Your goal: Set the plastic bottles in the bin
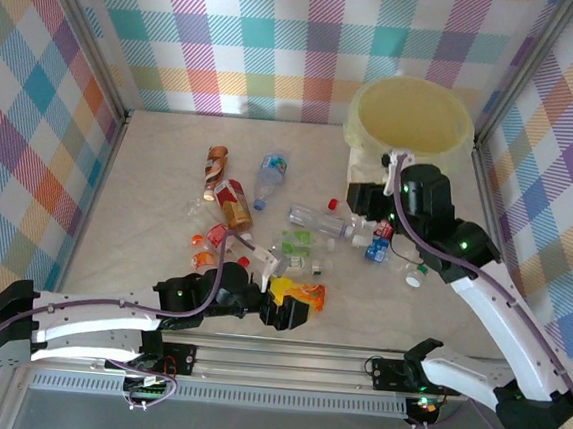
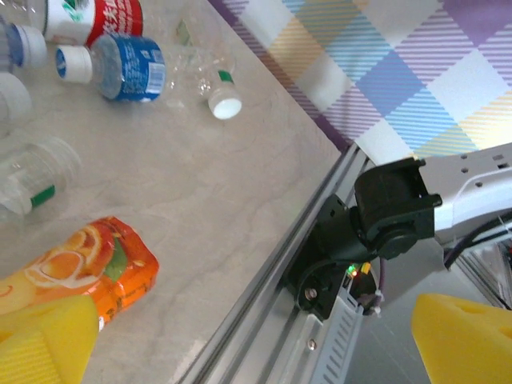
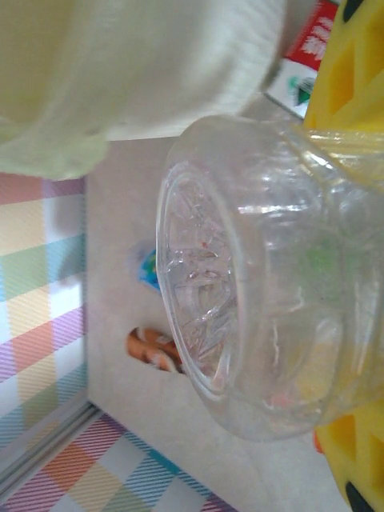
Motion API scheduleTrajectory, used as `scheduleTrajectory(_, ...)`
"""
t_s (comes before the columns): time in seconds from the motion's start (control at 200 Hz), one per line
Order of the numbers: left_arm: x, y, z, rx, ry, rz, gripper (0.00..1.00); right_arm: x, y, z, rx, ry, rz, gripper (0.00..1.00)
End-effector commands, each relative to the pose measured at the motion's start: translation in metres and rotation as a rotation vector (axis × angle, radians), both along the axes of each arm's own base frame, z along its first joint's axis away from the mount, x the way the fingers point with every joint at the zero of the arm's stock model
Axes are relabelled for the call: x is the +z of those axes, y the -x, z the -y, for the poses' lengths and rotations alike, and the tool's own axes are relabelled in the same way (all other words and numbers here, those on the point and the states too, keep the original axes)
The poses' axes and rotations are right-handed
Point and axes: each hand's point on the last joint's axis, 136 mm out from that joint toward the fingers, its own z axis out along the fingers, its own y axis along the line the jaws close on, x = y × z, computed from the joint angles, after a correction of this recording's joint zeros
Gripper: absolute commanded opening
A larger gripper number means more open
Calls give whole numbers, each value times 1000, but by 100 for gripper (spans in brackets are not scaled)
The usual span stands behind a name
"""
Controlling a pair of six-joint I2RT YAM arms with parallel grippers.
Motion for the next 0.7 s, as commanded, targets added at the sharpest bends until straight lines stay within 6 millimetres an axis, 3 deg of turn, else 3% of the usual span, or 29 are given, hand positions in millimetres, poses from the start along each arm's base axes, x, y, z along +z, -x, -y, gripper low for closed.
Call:
scheduleTrajectory(0.0, 12, -10, -8, 68, 23, 60, 100, 52, -22, -3, -22, 19, 179, 55)
scheduleTrajectory(0.25, 25, -27, -22, 170, 2, 129, 100, 114, -65, 9, -142, 81, 390, 54)
scheduleTrajectory(0.4, 29, -33, -26, 209, 1, 139, 100, 138, -93, 18, -198, 93, 472, 54)
scheduleTrajectory(0.54, 28, -37, -30, 237, -17, 145, 100, 147, -125, 35, -265, 121, 498, 54)
scheduleTrajectory(0.695, 26, -40, -32, 257, -37, 151, 100, 138, -166, 59, -359, 147, 478, 52)
